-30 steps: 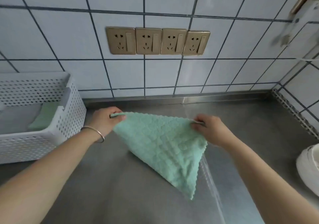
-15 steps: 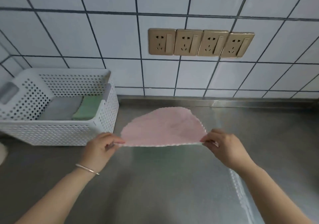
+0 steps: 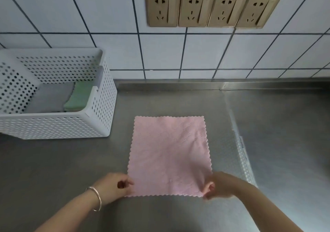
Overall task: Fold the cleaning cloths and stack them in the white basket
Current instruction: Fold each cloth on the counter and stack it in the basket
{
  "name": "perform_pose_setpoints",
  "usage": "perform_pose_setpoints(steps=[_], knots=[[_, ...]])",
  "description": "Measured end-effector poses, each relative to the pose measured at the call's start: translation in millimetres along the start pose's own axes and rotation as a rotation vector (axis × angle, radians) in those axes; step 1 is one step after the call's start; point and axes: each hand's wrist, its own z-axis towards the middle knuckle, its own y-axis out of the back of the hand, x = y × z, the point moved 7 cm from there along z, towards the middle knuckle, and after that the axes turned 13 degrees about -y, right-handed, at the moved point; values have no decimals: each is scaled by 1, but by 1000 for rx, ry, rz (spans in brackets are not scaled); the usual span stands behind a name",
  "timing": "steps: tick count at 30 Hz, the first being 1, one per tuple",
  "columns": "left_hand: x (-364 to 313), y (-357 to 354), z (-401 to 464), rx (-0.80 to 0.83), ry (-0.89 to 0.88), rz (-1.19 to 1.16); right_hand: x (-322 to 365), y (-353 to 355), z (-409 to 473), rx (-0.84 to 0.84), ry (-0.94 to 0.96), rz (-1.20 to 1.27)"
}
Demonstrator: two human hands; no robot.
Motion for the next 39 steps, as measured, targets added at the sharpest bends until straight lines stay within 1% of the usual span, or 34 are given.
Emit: perform_pose_setpoints(steps=[1,2,4,6,7,9,11,13,17,20,22,28,35,37,39], knots=[[1,11,9,-95,39,-97,-2,8,7,10,-23,82],[1,26,20,-217,77,-168,-6,23,17,-52,-67,170],[8,55,46,-452,178,-266,-20,61,36,-271,-216,394],[20,77,75,-584,293,-379,-35,90,50,-430,-375,648],[24,86,89,-612,337,-418,-39,99,55,-467,-427,731],[30,99,111,-630,401,-367,-40,109,66,-479,-471,812],[31,108,125,-636,457,-246,-38,109,75,-451,-511,831],[28,113,133,-632,493,-174,-37,108,83,-438,-544,843],[30,116,138,-658,538,-93,-38,104,90,-456,-570,843],[37,118,137,-688,554,-60,-44,103,86,-513,-651,814],[37,118,137,-681,556,-32,-45,104,83,-525,-674,783],[12,104,157,-620,448,-29,-43,104,82,-537,-674,790],[26,102,155,-671,513,-26,-42,105,79,-553,-659,770],[27,106,151,-696,514,-36,-40,107,76,-599,-645,800],[23,111,138,-762,507,-29,-35,106,65,-689,-591,783]])
